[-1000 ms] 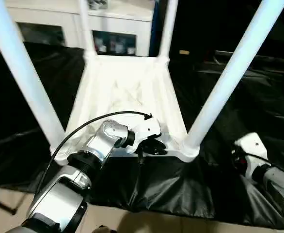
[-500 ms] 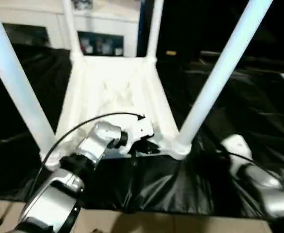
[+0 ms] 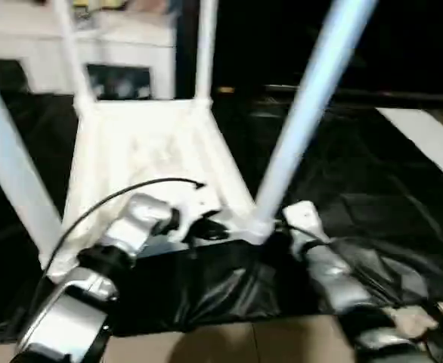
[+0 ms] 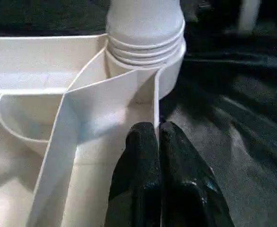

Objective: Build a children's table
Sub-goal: Rotate leg to tighten

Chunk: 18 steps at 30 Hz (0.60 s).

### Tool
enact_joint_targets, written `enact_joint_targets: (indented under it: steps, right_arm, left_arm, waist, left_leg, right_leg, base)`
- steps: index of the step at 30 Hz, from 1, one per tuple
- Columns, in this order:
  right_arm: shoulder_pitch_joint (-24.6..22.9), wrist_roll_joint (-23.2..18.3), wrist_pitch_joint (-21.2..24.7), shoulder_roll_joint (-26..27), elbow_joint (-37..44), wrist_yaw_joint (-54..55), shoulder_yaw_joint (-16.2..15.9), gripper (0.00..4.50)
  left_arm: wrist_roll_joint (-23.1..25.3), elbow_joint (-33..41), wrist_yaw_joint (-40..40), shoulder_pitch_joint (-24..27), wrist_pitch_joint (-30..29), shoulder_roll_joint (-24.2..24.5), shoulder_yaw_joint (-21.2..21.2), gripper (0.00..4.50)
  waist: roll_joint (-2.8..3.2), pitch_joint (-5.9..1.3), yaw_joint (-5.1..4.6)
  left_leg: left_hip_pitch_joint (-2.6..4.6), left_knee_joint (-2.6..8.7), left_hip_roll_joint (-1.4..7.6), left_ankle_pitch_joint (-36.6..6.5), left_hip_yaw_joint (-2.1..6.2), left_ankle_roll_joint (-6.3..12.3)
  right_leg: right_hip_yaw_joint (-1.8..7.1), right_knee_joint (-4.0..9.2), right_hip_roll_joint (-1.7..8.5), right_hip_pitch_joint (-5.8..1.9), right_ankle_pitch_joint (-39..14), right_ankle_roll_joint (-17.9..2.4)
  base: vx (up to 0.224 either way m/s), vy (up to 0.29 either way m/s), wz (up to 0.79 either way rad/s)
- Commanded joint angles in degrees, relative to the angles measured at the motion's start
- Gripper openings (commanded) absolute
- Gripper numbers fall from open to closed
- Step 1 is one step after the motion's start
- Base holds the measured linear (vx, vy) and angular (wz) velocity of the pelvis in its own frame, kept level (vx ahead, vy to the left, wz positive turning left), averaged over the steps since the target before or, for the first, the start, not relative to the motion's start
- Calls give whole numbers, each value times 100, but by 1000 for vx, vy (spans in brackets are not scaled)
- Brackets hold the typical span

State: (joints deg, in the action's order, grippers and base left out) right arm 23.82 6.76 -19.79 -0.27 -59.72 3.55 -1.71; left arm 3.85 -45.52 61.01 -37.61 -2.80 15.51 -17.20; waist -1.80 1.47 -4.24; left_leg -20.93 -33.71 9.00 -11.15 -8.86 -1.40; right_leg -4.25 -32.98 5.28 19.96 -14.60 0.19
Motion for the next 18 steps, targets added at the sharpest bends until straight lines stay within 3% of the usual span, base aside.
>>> enact_joint_targets:
  steps: [1,2,3,4,5,6,7,8,9,11,13,15,18]
  right_arm:
    - [-306,89,-130,506,-485,-23,-328,366]
    - [-1205,-721,474,-247,2578,-852,251,366]
    - [-1209,-724,477,-251,2593,-856,254,366]
    - [-1510,-1029,770,-664,3717,-1160,568,366]
    - [-1676,-1258,1000,-965,4420,-1372,806,366]
    - [-1676,-1258,1000,-965,4420,-1372,806,366]
    - [-1677,-1420,1102,-1158,4621,-1466,986,366]
    - [-1577,-1772,1412,-1628,4943,-1667,1351,366]
    - [-1577,-1772,1412,-1628,4943,-1667,1351,366]
    - [-1463,-1928,1403,-1887,4930,-1706,1442,366]
    - [-1390,-1936,1348,-1928,4863,-1649,1431,366]
    - [-1429,-1967,1635,-1876,5131,-1661,1441,366]
    - [-1482,-2030,2129,-1906,5494,-1867,1357,366]
  left_arm:
    - [-438,479,-201,-130,233,-447,85,7]
    - [-688,724,-209,-167,5,-499,322,7]
    - [-689,725,-209,-168,4,-499,323,7]
    - [-698,762,-288,-219,-12,-481,389,7]
    - [-714,796,-290,-247,-52,-448,427,7]
    - [-714,796,-290,-247,-52,-448,427,7]
    - [-651,811,-250,-260,6,-386,393,7]
    - [-559,860,-165,-235,35,-293,348,7]
    - [-559,860,-165,-235,35,-293,348,7]
    - [-503,972,-68,-147,-36,-225,331,7]
    - [-448,1160,2,-31,-111,-146,304,7]
    - [-362,1354,-45,85,-128,-31,237,7]
    - [-381,1576,-72,198,-269,104,184,7]
  waist:
    - [162,-74,2]
    - [140,-54,133]
    - [110,-39,235]
    - [29,-102,346]
    - [-8,-198,416]
    - [9,-231,475]
    - [43,-182,512]
    - [29,-161,504]
    - [44,-206,518]
    - [48,-211,540]
    - [44,-200,535]
    - [14,-222,566]
    - [26,-220,610]
  left_leg:
    - [207,630,414,-4678,342,-663]
    - [200,642,425,-4523,313,-557]
    - [212,652,450,-4375,274,-461]
    - [161,630,467,-3661,205,-198]
    - [42,609,494,-2871,176,-25]
    - [-22,571,467,-2093,114,226]
    - [-40,563,484,-1329,4,706]
    - [-81,543,499,-1453,6,699]
    - [-98,512,471,-1382,-15,634]
    - [-63,468,464,-1111,-70,669]
    - [-91,434,441,-879,-109,692]
    - [-74,383,426,-616,-139,756]
    - [-49,371,437,-413,-150,839]
  right_leg:
    - [159,618,479,162,-3056,-698]
    - [199,617,438,119,-2901,-686]
    - [249,621,424,115,-2683,-701]
    - [325,536,442,39,-2084,-847]
    - [363,402,475,-88,-1335,-970]
    - [381,333,466,-138,-499,-1078]
    - [333,306,440,-6,-37,-1270]
    - [344,299,436,6,-323,-1304]
    - [331,281,425,-22,-472,-1303]
    - [344,259,433,43,-93,-1443]
    - [352,240,397,50,103,-1479]
    - [368,201,374,39,417,-1539]
    - [368,158,336,43,668,-1570]
  base:
    - [0,0,0]
    - [0,0,0]
    - [0,0,0]
    - [0,0,0]
    - [0,0,0]
    - [0,0,0]
    - [0,0,0]
    - [0,0,0]
    - [0,0,0]
    - [0,0,0]
    - [0,0,0]
    - [0,0,0]
    - [0,0,0]
